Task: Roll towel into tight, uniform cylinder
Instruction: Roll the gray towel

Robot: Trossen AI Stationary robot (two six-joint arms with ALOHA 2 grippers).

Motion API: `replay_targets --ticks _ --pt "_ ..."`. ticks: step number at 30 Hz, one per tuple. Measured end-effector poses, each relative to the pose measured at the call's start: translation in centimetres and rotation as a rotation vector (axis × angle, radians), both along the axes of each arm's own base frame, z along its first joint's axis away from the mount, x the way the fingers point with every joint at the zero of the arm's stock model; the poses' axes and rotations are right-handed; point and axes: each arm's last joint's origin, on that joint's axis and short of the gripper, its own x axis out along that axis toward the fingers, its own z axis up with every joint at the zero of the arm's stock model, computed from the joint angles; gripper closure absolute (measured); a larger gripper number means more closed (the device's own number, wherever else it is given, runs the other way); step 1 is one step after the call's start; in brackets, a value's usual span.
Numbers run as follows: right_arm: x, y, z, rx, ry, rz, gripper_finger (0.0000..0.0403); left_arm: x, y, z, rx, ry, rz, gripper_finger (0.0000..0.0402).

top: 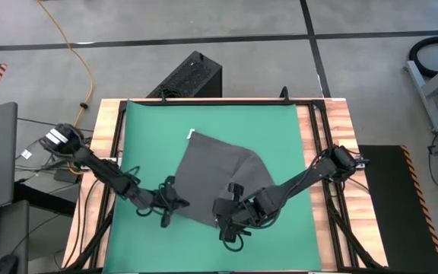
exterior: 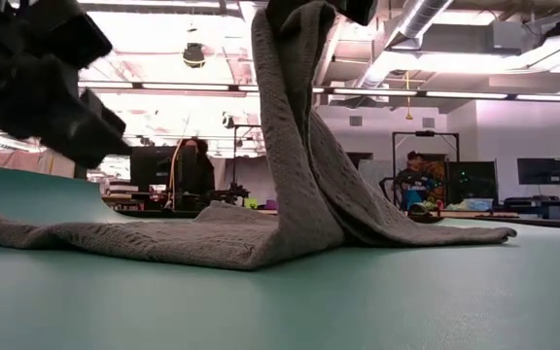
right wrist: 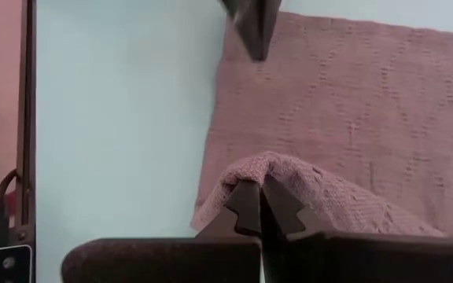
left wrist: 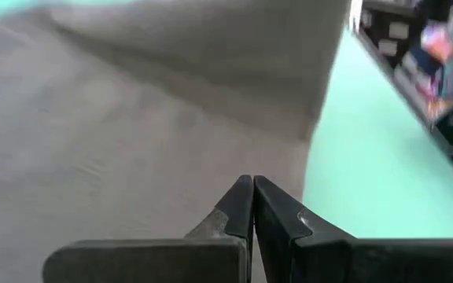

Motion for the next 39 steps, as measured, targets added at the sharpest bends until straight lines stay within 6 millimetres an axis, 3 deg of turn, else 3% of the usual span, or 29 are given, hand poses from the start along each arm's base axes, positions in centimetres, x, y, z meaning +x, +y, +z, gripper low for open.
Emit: replay_targets --ticks 5,13,35,39 --pt "0.1 0.0 0.0 0.005 -0.007 0.004 0.0396 1.3 -1.2 -1.6 0.011 0.083 -0.078 0.0401" --pt "0.7 -0.3 0.3 0.012 -0.029 0.068 0.0396 1.7 -1.8 -3.7 0.050 0.173 -0.124 0.0401" --pt "3.7 -4.1 1.2 0.076 -0.135 0.250 0.0396 2.0 -1.1 -3.8 0.050 0.181 -0.089 0.0401" --pt "4.7 -4.0 0.4 0.102 -0.157 0.293 0.0396 2.1 -1.1 -3.8 0.050 0.181 -0.086 0.0401"
